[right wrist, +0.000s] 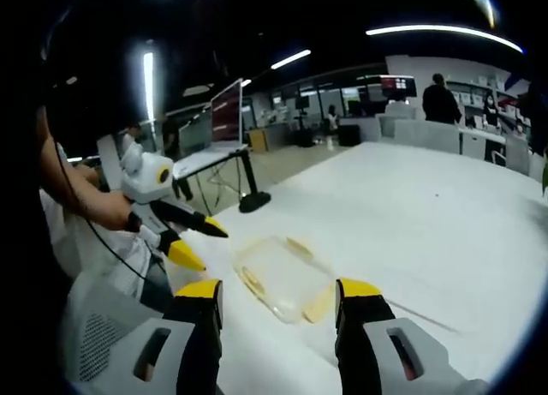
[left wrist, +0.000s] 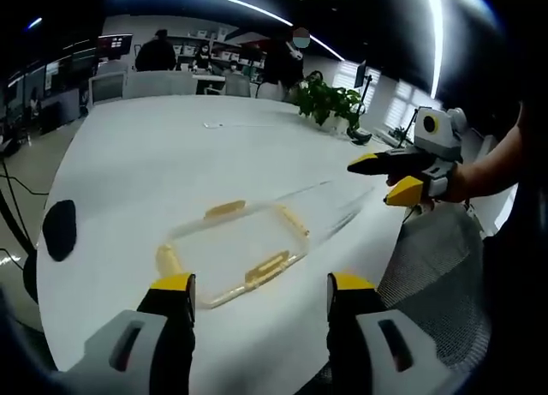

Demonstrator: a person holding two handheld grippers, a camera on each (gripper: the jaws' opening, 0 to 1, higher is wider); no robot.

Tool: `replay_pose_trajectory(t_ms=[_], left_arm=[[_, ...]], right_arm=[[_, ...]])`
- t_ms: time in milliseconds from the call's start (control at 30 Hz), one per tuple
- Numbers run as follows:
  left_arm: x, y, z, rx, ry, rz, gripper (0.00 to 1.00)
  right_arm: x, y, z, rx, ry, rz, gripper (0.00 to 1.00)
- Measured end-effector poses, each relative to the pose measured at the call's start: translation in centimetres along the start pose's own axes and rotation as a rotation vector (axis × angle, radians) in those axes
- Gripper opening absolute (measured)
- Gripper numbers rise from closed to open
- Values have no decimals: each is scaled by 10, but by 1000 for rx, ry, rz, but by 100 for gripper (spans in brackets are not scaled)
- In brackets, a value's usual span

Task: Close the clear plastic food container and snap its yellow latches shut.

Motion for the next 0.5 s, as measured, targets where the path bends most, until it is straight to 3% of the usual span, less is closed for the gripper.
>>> replay_pose_trajectory(t_ms=[500], left_arm=[[1,-1,-21,-25,-37,-44,61]], right_arm=[[-7,-10,1,13,22,-35,53]])
Point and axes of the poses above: the point that each gripper's makers call its tool centre point, and the gripper's own axes: y roughly backward along the fingers, z roughly to its right, x roughly out of its top, the point moved 1 cm from there along y, roughly backward along the fingers, and after that the axes turned 8 degrees about y, right-handed, at the moved point
